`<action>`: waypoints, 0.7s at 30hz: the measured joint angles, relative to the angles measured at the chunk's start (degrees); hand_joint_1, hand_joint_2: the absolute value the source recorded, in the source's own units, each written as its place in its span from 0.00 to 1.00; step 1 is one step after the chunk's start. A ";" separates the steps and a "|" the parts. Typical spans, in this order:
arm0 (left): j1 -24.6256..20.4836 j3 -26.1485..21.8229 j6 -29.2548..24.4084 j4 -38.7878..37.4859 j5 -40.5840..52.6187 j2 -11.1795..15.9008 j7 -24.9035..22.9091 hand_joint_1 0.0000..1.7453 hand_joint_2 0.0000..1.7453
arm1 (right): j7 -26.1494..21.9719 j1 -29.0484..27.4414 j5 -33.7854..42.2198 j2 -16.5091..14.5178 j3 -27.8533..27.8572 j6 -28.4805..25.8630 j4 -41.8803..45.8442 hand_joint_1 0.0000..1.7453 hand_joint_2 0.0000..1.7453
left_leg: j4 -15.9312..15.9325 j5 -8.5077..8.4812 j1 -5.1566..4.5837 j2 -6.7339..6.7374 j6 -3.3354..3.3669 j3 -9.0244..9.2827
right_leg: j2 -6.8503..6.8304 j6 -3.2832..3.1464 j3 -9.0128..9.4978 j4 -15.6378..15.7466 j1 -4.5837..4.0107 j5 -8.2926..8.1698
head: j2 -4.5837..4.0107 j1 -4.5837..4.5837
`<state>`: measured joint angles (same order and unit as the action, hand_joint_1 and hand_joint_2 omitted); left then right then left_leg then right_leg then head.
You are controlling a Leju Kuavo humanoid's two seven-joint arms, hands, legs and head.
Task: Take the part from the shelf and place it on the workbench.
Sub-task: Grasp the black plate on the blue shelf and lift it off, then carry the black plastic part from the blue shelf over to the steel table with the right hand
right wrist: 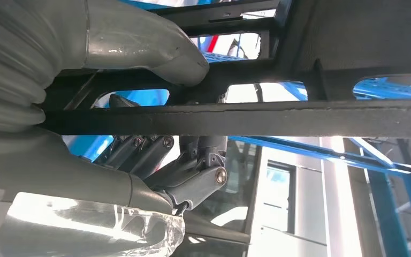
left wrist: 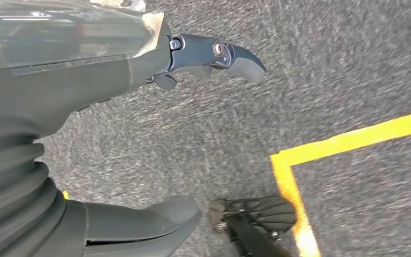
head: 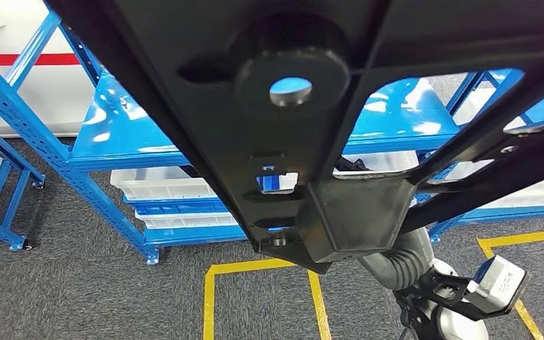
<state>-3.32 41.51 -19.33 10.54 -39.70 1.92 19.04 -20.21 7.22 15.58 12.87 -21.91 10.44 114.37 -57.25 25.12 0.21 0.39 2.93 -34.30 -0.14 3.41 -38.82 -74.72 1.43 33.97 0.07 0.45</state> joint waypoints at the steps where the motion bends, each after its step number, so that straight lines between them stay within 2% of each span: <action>1: 0.00 0.00 0.04 0.00 0.02 -0.03 0.00 0.00 1.00 | 0.04 0.00 -0.11 0.00 -0.05 0.00 -0.13 1.00 1.00 | -0.05 -0.71 -0.10 0.04 -0.04 -0.82 | 0.01 0.57 1.51 0.62 -0.06 -1.23 | 0.00 0.00; 2: -0.01 0.00 0.09 0.00 0.05 -0.05 0.00 0.00 1.00 | 0.09 0.01 -0.23 0.00 -0.10 0.01 -0.27 1.00 1.00 | -0.11 -1.40 -0.15 0.06 -0.16 -1.63 | 0.01 0.92 4.06 3.34 -0.14 -2.55 | 0.00 0.01; 3: -0.02 0.00 0.13 0.00 0.07 -0.06 -0.01 0.00 1.00 | 0.14 0.05 -0.34 0.00 -0.16 0.01 -0.38 1.00 1.00 | -0.19 -2.03 -0.25 0.04 -0.35 -2.29 | 0.00 0.91 7.44 7.63 -0.29 -3.22 | 0.00 0.02; 4: -0.04 0.00 0.16 0.00 0.09 -0.07 -0.02 0.00 1.00 | 0.15 0.08 -0.42 0.01 -0.23 0.01 -0.46 1.00 1.00 | -0.28 -2.64 -0.35 0.04 -0.59 -2.77 | 0.00 0.60 10.89 12.54 -0.56 -3.09 | 0.00 -0.01; 5: -0.06 0.00 0.18 0.00 0.10 -0.07 -0.03 0.00 1.00 | 0.15 0.10 -0.48 0.01 -0.28 0.00 -0.55 1.00 1.00 | -0.31 -3.25 -0.45 0.04 -0.87 -3.09 | 0.02 0.12 13.37 16.48 -0.80 -2.49 | 0.00 -0.06; 6: -0.08 0.00 0.22 0.00 0.11 -0.07 -0.09 0.00 1.00 | 0.11 0.10 -0.49 0.02 -0.34 -0.03 -0.64 1.00 1.00 | -0.27 -3.83 -0.53 0.05 -1.12 -3.29 | 0.05 -0.33 14.72 18.92 -1.06 -1.88 | 0.00 -0.10; 7: -0.07 0.00 0.27 -0.01 0.11 -0.04 -0.18 0.00 1.00 | 0.06 0.06 -0.47 0.05 -0.39 -0.10 -0.77 1.00 1.00 | -0.18 -4.44 -0.55 0.06 -1.42 -3.43 | 0.07 -0.74 14.87 19.88 -1.22 -1.71 | 0.00 -0.15; 8: -0.04 0.00 0.32 -0.06 0.11 0.02 -0.26 0.00 1.00 | 0.00 0.01 -0.43 0.09 -0.43 -0.18 -0.97 1.00 1.00 | -0.18 -4.69 -0.42 0.00 -1.73 -3.64 | 0.05 -1.19 14.36 19.82 -0.90 -2.07 | 0.00 -0.17; 9: -0.01 0.01 0.36 -0.10 0.11 0.06 -0.35 0.00 1.00 | -0.07 -0.04 -0.39 0.13 -0.47 -0.26 -1.17 1.00 1.00 | -0.54 -4.02 -0.27 -0.12 -2.09 -3.95 | 0.00 -1.67 13.86 19.74 -0.66 -2.62 | 0.00 -0.19; 10: 0.04 0.02 0.41 -0.15 0.11 0.09 -0.39 0.00 1.00 | -0.15 -0.10 -0.36 0.16 -0.51 -0.32 -1.35 1.00 1.00 | -1.80 -2.13 -0.12 -0.25 -2.50 -4.46 | -0.13 -2.29 13.26 19.72 -0.37 -3.28 | 0.00 -0.28; 11: 0.05 0.03 0.47 -0.20 0.11 0.10 -0.40 0.00 1.00 | -0.22 -0.15 -0.34 0.17 -0.55 -0.35 -1.49 1.00 1.00 | -4.13 0.78 0.08 -0.37 -2.88 -5.16 | -0.25 -2.78 12.58 19.72 -0.12 -3.98 | 0.00 -0.36; 13: 0.05 0.04 0.57 -0.20 0.11 0.06 -0.41 0.00 1.00 | -0.39 -0.27 -0.33 0.15 -0.62 -0.47 -1.63 1.00 1.00 | -11.22 6.64 0.33 -0.48 -3.62 -6.65 | -0.42 -3.27 11.11 19.64 -0.26 -5.38 | 0.00 -0.49; 14: 0.04 0.03 0.58 -0.20 0.10 0.07 -0.46 0.00 1.00 | -0.45 -0.34 -0.33 0.14 -0.66 -0.55 -1.69 1.00 1.00 | -14.50 7.70 0.48 -0.51 -3.93 -7.01 | -0.45 -3.19 10.27 19.52 -0.28 -6.10 | 0.00 -0.49; 15: 0.03 0.03 0.59 -0.20 0.10 0.07 -0.50 0.00 1.00 | -0.51 -0.42 -0.34 0.13 -0.69 -0.62 -1.76 1.00 1.00 | -16.48 7.29 0.68 -0.52 -4.18 -6.74 | -0.47 -3.01 9.37 19.29 -0.25 -6.77 | 0.00 -0.50; 16: 0.03 0.03 0.60 -0.20 0.09 0.07 -0.54 0.00 1.00 | -0.56 -0.50 -0.36 0.12 -0.72 -0.68 -1.82 1.00 1.00 | -16.49 5.79 0.92 -0.51 -4.38 -5.54 | -0.48 -2.74 8.37 18.92 -0.12 -7.32 | 0.00 -0.51; 17: 0.03 0.03 0.61 -0.20 0.08 0.08 -0.57 0.00 1.00 | -0.60 -0.56 -0.38 0.11 -0.75 -0.72 -1.86 1.00 1.00 | -14.51 4.05 1.19 -0.51 -4.58 -3.34 | -0.48 -2.44 7.32 18.40 0.04 -7.75 | 0.00 -0.53; 18: -0.01 0.03 0.61 -0.19 0.07 0.07 -0.57 0.00 1.00 | -0.62 -0.61 -0.40 0.10 -0.78 -0.75 -1.89 1.00 1.00 | -10.92 3.32 1.45 -0.54 -4.83 -0.52 | -0.49 -2.11 6.39 17.76 0.17 -8.03 | 0.00 -0.55; 19: -0.05 0.02 0.62 -0.19 0.05 0.07 -0.57 0.00 1.00 | -0.66 -0.63 -0.43 0.09 -0.81 -0.78 -1.88 1.00 1.00 | -6.87 3.49 1.47 -0.67 -4.94 2.33 | -0.49 -1.77 5.56 17.09 0.18 -8.25 | 0.00 -0.59; 20: -0.09 0.02 0.63 -0.18 0.04 0.07 -0.57 0.00 1.00 | -0.68 -0.65 -0.45 0.08 -0.84 -0.78 -1.88 1.00 1.00 | -3.75 4.18 1.40 -0.80 -4.87 4.27 | -0.50 -1.36 4.94 16.60 0.10 -8.52 | 0.00 -0.61; 21: -0.13 0.02 0.63 -0.18 0.04 0.06 -0.57 0.00 1.00 | -0.71 -0.66 -0.46 0.06 -0.87 -0.77 -1.87 1.00 1.00 | -1.89 4.97 1.20 -0.92 -4.60 5.21 | -0.52 -0.87 4.50 16.33 -0.02 -8.88 | 0.00 -0.62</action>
<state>-3.45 41.53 -18.69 10.36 -39.66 1.98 18.47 -20.92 6.55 15.12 12.93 -22.79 9.67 112.50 -59.13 30.10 1.41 -0.52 -1.67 -29.09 -0.66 2.53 -34.32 -58.39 1.41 25.09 0.07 -0.17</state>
